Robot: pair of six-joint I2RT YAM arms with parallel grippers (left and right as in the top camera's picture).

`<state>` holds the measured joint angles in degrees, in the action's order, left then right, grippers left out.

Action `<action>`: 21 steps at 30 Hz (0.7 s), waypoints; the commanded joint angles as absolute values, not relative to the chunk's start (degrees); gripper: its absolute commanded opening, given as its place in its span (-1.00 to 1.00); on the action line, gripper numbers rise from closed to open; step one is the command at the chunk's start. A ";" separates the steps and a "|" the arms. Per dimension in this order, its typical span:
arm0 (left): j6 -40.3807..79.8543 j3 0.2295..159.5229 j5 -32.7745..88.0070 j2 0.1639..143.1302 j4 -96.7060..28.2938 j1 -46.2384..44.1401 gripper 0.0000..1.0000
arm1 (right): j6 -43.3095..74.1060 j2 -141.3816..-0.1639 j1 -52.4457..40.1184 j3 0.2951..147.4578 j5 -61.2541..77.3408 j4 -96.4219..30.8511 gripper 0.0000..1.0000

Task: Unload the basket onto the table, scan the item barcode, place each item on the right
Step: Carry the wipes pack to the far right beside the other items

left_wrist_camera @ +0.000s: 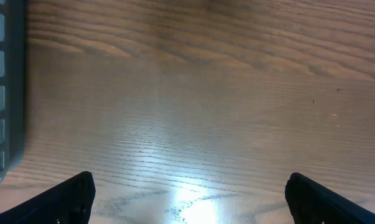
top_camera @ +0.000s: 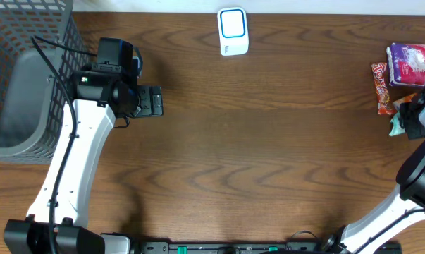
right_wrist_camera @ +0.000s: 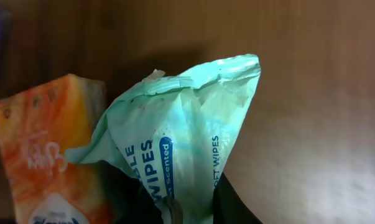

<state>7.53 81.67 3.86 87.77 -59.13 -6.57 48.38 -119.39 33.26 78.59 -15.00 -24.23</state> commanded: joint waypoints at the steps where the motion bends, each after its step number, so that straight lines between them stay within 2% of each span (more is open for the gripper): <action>1: 7.99 81.49 2.94 87.99 -59.33 -6.50 0.96 | 46.00 -121.84 32.99 78.91 -6.72 -22.65 -0.92; 4: 7.99 81.49 2.92 87.99 -59.33 -6.50 0.95 | 46.02 -121.75 33.01 80.18 -4.64 -23.27 -0.93; 7: 8.01 81.49 2.94 87.99 -59.31 -6.50 0.95 | 45.98 -120.88 33.08 81.49 -4.89 -25.43 -0.52; 9: 7.99 81.49 2.94 87.99 -59.33 -6.50 0.96 | 45.95 -119.85 33.06 82.19 -5.93 -26.76 -0.45; 12: 7.99 81.49 2.94 87.99 -59.33 -6.50 0.96 | 45.36 -117.43 33.06 83.22 -7.20 -28.34 -0.21; 13: 7.99 81.49 2.94 87.99 -59.31 -6.50 0.96 | 44.42 -116.36 33.06 83.50 -7.22 -28.60 -0.05; 14: 7.99 81.49 2.92 87.99 -59.31 -6.50 0.95 | 43.86 -115.35 33.06 83.66 -7.22 -28.77 0.33; 15: 7.99 81.49 2.94 87.99 -59.31 -6.50 0.95 | 43.48 -114.34 33.06 83.66 -7.27 -28.84 0.86; 16: 7.99 81.49 2.94 87.99 -59.33 -6.50 0.95 | 43.11 -112.88 33.06 83.66 -7.42 -29.06 0.98; 21: 7.99 81.49 2.94 87.99 -59.31 -6.50 0.96 | 42.46 -107.31 33.01 83.66 -9.19 -31.27 0.99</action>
